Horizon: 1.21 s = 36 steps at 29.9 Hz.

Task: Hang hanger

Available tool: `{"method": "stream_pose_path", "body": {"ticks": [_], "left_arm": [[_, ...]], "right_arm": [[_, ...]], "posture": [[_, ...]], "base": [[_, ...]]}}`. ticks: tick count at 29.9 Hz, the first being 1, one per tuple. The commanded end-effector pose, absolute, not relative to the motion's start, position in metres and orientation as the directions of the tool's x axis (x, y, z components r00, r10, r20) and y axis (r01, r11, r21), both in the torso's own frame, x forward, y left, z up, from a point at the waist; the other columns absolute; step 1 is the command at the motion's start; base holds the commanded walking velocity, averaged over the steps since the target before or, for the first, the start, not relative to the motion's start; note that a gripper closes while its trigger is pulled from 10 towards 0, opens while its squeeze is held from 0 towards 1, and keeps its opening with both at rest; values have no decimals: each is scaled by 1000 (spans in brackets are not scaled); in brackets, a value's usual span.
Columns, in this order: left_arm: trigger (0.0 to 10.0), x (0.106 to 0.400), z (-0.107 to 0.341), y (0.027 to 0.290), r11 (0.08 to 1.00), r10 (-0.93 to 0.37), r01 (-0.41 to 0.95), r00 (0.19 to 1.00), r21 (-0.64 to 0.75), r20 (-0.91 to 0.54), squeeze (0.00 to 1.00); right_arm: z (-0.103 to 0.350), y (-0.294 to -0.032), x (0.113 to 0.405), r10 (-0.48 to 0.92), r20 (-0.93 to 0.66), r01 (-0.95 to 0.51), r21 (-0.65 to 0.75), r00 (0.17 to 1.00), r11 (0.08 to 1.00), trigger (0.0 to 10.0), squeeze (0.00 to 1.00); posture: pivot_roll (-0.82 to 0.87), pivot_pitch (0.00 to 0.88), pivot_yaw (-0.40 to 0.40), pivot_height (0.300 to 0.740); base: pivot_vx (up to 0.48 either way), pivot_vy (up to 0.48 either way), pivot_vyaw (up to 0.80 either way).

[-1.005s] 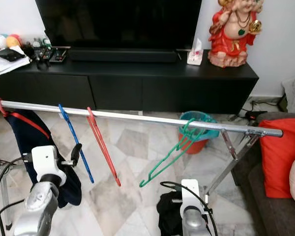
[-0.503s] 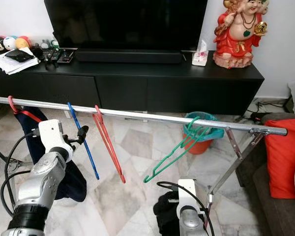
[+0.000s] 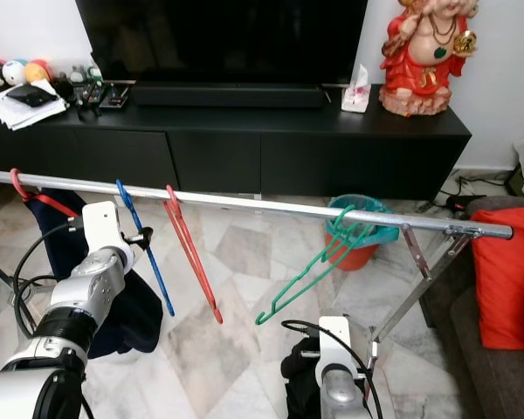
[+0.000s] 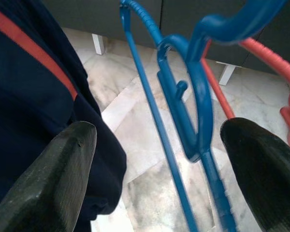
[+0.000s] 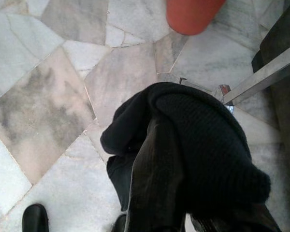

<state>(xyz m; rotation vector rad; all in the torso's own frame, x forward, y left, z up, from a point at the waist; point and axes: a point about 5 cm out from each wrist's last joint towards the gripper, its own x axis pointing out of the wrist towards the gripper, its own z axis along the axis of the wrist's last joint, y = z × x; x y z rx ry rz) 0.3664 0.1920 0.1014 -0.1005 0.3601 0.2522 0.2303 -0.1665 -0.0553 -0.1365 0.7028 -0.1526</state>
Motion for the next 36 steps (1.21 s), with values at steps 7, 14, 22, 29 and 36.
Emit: {"method": "stream_pose_path", "body": {"ticks": [7, 14, 22, 29, 36], "left_arm": [[10000, 373, 105, 193, 964, 239, -265, 907, -30, -346, 0], [10000, 372, 98, 193, 966, 243, -258, 900, 6, -363, 0], [0, 372, 97, 191, 968, 222, -248, 912, -34, -346, 0], [0, 371, 94, 195, 965, 233, -260, 906, -30, -353, 0], [0, 368, 90, 199, 964, 233, -263, 903, -34, -361, 0]], "right_arm": [[-50, -168, 237, -192, -604, 112, -168, 773, 979, 10000, 0], [-49, -167, 238, -189, -601, 110, -166, 777, 980, 10000, 0], [-49, -169, 238, -191, -598, 109, -170, 778, 979, 10000, 0], [-48, -167, 239, -186, -595, 105, -169, 782, 980, 10000, 0], [-49, -167, 239, -185, -596, 104, -168, 781, 980, 10000, 0]], "posture": [[-17, 0, 26, 740], [-17, 0, 27, 740], [-25, 0, 28, 740], [-23, 0, 27, 740], [-21, 0, 25, 740]], "base": [[0, 0, 0], [0, 0, 0], [0, 0, 0], [0, 0, 0], [0, 0, 0]]}}
